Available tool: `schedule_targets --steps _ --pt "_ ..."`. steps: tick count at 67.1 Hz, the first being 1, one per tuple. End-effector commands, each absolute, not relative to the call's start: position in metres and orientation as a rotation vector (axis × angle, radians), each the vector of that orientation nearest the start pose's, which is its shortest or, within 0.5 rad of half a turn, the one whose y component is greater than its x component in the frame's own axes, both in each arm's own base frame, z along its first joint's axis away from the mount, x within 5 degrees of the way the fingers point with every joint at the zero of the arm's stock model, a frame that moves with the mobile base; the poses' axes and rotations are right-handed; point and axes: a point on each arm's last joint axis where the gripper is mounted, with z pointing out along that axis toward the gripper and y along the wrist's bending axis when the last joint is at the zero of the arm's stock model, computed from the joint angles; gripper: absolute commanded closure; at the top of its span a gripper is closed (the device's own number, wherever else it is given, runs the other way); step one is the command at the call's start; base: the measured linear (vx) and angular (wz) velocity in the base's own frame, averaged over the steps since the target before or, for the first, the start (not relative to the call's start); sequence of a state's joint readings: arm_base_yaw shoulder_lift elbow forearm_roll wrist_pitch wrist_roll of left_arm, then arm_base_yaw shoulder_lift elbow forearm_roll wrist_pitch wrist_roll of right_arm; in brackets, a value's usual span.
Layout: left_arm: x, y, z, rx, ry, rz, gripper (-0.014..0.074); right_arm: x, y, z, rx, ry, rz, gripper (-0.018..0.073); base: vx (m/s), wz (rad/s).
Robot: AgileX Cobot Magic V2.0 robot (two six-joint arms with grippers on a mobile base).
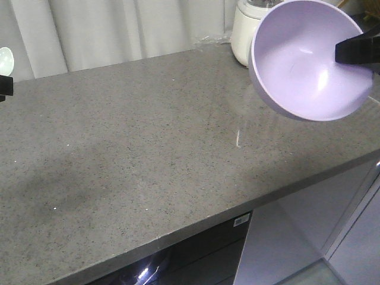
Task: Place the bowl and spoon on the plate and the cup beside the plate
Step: 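Turn the base away from the counter toward the plate counter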
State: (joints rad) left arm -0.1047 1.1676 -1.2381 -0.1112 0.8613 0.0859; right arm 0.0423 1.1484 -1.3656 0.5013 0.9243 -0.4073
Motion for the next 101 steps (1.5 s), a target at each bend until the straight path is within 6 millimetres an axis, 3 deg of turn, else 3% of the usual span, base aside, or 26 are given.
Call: schedule_targets --steps 1,101 --pt "0.2326 -0.0335 0.4172 0.157 2.164 -0.166 0.0603 0.2162 0.0427 0.4671 -0.337 1.962 0.383 0.0564 0.00 -0.20" --pt "0.2337 -0.0336 0.4162 0.157 2.169 -0.166 0.0603 0.2162 0.0427 0.4671 -0.337 1.962 0.383 0.0564 -0.01 -0.25"
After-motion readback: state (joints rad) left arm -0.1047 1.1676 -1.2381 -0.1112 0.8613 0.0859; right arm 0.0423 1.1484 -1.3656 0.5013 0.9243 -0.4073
